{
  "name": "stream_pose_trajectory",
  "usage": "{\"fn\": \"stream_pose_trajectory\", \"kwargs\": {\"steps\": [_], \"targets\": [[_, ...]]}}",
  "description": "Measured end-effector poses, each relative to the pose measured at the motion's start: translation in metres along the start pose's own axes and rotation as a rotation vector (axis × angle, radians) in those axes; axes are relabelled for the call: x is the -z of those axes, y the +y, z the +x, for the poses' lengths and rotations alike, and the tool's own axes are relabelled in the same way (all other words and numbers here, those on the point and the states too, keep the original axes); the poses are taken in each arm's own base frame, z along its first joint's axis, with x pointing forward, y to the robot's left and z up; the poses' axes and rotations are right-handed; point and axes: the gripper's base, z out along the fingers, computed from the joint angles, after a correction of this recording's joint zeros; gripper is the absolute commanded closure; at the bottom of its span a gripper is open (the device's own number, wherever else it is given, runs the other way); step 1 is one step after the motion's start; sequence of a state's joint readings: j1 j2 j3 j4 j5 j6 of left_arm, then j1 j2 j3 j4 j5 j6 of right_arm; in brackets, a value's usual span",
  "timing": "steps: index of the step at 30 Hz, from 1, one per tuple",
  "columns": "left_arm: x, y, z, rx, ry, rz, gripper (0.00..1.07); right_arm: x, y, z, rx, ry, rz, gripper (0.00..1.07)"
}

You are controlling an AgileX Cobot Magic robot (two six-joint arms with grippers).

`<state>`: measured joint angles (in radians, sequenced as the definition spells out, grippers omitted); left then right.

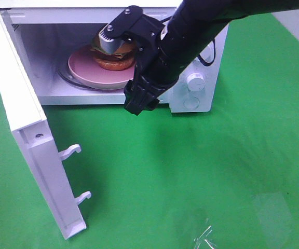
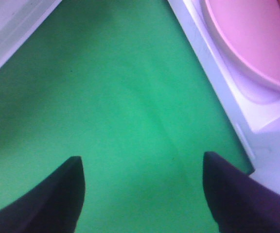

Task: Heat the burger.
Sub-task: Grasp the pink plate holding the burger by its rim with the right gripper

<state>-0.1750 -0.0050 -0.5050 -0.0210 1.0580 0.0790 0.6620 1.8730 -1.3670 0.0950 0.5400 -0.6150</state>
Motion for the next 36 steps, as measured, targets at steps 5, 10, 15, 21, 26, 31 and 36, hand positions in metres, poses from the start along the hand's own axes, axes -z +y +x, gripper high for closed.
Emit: {"fn": "stream_pose_trajectory", "kwargs": {"steps": [5,10,15,21,26,31,36], "targets": [[0.0,0.0,0.0,0.0,0.0,0.0,1.07,-0.01,0.004,-0.015,0.142,0.009,0.058,0.38],[0.0,0.0,0.0,0.0,0.0,0.0,1.07,-0.026,0.006,-0.032,0.253,0.011,0.122,0.38],[0.0,0.0,0.0,0.0,0.0,0.0,1.07,-0.045,0.007,-0.05,0.327,-0.008,0.192,0.35],[0.0,0.0,0.0,0.0,0.0,0.0,1.07,-0.061,0.002,-0.058,0.344,-0.009,0.234,0.35],[0.0,0.0,0.0,0.0,0.0,0.0,1.07,-0.077,-0.004,-0.064,0.321,-0.033,0.288,0.35],[0.0,0.0,0.0,0.0,0.0,0.0,1.07,-0.091,-0.01,-0.067,0.305,-0.022,0.34,0.35],[0.0,0.0,0.0,0.0,0.0,0.0,1.07,-0.097,-0.013,-0.065,0.312,-0.005,0.367,0.35]]}}
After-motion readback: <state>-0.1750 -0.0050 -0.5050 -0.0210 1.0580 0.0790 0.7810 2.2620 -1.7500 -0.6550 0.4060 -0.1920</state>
